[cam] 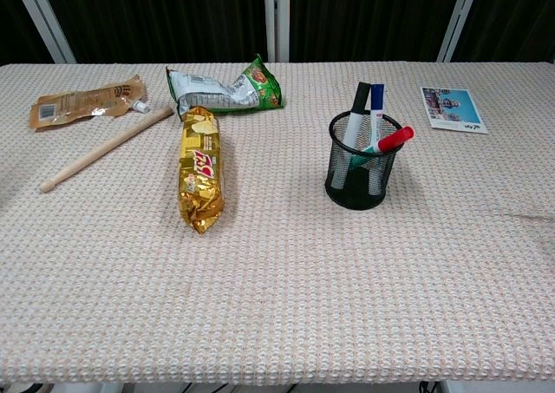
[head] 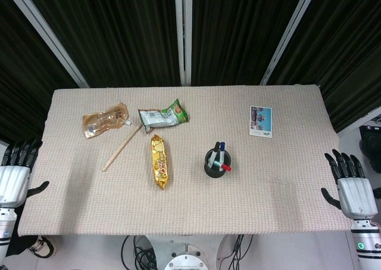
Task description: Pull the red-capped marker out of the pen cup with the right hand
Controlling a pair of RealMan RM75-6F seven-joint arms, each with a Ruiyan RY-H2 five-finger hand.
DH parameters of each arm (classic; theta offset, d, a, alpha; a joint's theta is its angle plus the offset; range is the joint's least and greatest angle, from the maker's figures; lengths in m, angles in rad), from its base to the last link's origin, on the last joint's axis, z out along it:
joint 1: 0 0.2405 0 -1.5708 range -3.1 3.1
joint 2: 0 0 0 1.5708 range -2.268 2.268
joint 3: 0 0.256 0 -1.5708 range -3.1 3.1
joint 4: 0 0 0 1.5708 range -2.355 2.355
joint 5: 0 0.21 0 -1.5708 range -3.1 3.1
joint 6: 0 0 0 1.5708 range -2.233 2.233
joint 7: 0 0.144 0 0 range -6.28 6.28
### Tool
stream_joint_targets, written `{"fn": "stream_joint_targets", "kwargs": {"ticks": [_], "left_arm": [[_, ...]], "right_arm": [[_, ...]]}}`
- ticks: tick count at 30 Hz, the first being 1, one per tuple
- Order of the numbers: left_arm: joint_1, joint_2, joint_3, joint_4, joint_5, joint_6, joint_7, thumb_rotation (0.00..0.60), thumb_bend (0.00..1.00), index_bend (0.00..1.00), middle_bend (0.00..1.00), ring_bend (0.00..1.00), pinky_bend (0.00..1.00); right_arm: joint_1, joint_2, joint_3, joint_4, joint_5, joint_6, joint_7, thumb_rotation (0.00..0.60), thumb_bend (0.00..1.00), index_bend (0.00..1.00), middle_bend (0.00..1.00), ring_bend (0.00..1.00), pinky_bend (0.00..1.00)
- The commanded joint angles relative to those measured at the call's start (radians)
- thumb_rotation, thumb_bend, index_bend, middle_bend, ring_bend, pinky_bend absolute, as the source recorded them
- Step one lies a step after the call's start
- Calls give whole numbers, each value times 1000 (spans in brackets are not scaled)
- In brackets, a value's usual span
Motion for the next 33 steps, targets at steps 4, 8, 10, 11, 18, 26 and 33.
{"fn": "stream_joint_targets", "kwargs": {"ticks": [4, 8, 10, 11, 18, 26, 33], "left_arm": [[0, 3, -2, -8, 3, -5, 4, 600, 72, 0, 0, 0, 7], [0, 13, 3, -26, 5, -19, 3, 600, 73, 0, 0, 0, 7], [0, 16, 6, -33, 7, -24, 4, 600, 73, 0, 0, 0, 7], [0, 17, 8, -36, 8, -26, 5, 600, 73, 0, 0, 0, 7], [-7, 24, 12, -48, 12, -51, 17, 600, 74, 0, 0, 0, 6], [-18, 7, 6, -30, 13, -68, -5, 600, 74, 0, 0, 0, 6], [-24, 9, 6, -27, 12, -83, -15, 600, 74, 0, 0, 0, 5]], "right_arm": [[1, 4, 2, -2, 1, 0, 5, 600, 183, 0, 0, 0, 0], [5, 8, 1, -12, -5, -4, 1, 600, 182, 0, 0, 0, 0], [7, 10, 0, -19, -12, -3, -2, 600, 182, 0, 0, 0, 0], [8, 10, 0, -22, -16, -2, -1, 600, 183, 0, 0, 0, 0], [34, 8, 1, -57, -65, -3, 10, 600, 183, 0, 0, 0, 0], [122, 0, 22, -214, -97, -100, -157, 600, 188, 0, 0, 0, 0], [245, -113, 82, -244, -17, -248, -340, 600, 201, 0, 0, 0, 0]]}}
